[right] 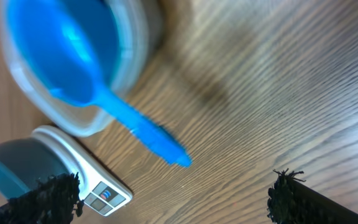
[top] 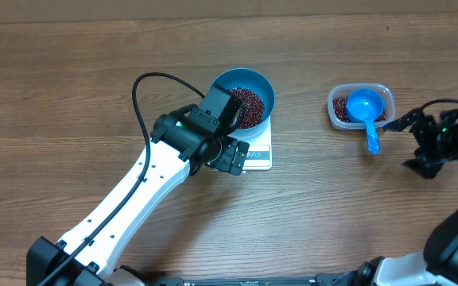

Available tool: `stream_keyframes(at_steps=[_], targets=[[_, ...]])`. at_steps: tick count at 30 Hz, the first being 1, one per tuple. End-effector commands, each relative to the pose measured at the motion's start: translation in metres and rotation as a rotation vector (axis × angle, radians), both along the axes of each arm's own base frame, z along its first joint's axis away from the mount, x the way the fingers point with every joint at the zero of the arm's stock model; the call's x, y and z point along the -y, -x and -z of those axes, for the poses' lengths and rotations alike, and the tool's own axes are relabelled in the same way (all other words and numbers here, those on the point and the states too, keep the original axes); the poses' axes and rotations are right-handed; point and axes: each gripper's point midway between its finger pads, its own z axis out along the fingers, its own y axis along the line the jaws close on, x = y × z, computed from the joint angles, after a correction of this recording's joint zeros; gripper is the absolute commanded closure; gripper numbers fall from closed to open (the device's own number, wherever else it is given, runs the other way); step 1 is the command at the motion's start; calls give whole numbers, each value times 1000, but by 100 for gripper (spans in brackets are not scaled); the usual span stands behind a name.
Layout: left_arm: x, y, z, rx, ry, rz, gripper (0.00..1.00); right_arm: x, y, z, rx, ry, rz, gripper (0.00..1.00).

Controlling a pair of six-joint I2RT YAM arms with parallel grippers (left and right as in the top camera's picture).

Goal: Scoop item into bowl and weigh 150g on scale

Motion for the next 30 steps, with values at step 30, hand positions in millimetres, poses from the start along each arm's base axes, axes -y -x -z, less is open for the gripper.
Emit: stream_keyframes(at_steps=[30], targets=[[0, -1, -10, 22, 24, -4, 0, -192, 98, -88, 600, 230, -1040, 0]])
